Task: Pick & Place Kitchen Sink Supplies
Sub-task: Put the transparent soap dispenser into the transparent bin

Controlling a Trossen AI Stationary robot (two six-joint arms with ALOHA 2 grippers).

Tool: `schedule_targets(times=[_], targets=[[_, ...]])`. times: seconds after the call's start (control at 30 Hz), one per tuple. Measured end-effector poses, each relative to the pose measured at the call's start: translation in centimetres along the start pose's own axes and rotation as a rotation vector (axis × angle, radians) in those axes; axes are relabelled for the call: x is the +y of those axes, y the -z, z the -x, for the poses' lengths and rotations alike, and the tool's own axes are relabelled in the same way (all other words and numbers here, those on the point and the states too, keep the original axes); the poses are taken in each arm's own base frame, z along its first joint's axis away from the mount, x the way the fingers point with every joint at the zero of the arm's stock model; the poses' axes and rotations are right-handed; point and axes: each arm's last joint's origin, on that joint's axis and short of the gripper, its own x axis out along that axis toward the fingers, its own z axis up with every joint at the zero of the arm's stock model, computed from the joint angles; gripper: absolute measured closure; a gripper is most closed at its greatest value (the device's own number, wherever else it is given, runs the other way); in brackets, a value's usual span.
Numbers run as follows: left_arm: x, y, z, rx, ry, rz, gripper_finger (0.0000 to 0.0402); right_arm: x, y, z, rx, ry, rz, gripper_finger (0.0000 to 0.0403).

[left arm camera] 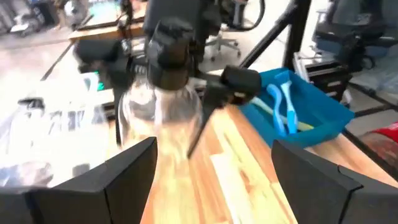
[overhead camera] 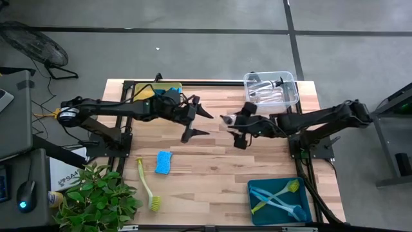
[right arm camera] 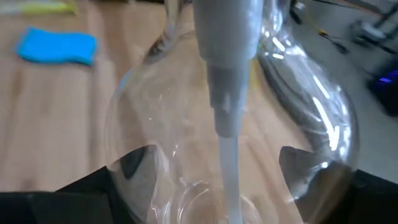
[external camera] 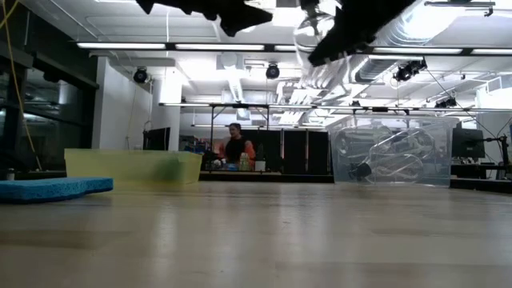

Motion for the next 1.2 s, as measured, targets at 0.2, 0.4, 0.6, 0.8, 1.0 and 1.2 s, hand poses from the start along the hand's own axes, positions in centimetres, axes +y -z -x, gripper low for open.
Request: schedule_targets(times=[0.2, 0.4, 0.6, 0.8, 1.0, 1.2], targets=[[0.0, 0.3, 0.2, 0.052, -0.045, 0.026, 0.0092, -1.8, 0.9, 2.2, 0.089, 0.162, 0.044, 0.0092], [0.0, 0.5, 0.2, 0.075, -0.063, 0.052, 0.0092, -4.7, 2.4, 3.5, 0.235, 0.365, 0.092, 0.0092], [0.0, 0.5, 0.2, 0.074, -0.067, 0.061, 0.0092, -7.4, 3.4, 3.4, 0.377, 0.517, 0.166, 0.0091], [0.0, 0.5, 0.2, 0.073, -0.067, 0.08, 0.0092, -10.0, 4.0, 3.2, 0.488, 0.631, 0.241, 0.0091], [0.0, 0.5, 0.2, 0.073, -0.067, 0.086, 0.0092, -12.2, 4.9, 3.4, 0.631, 0.662, 0.311, 0.0091], [0.0, 0.5, 0.2, 0.072, -0.068, 0.107, 0.0092, -13.7, 5.8, 3.6, 0.771, 0.617, 0.436, 0.0091]])
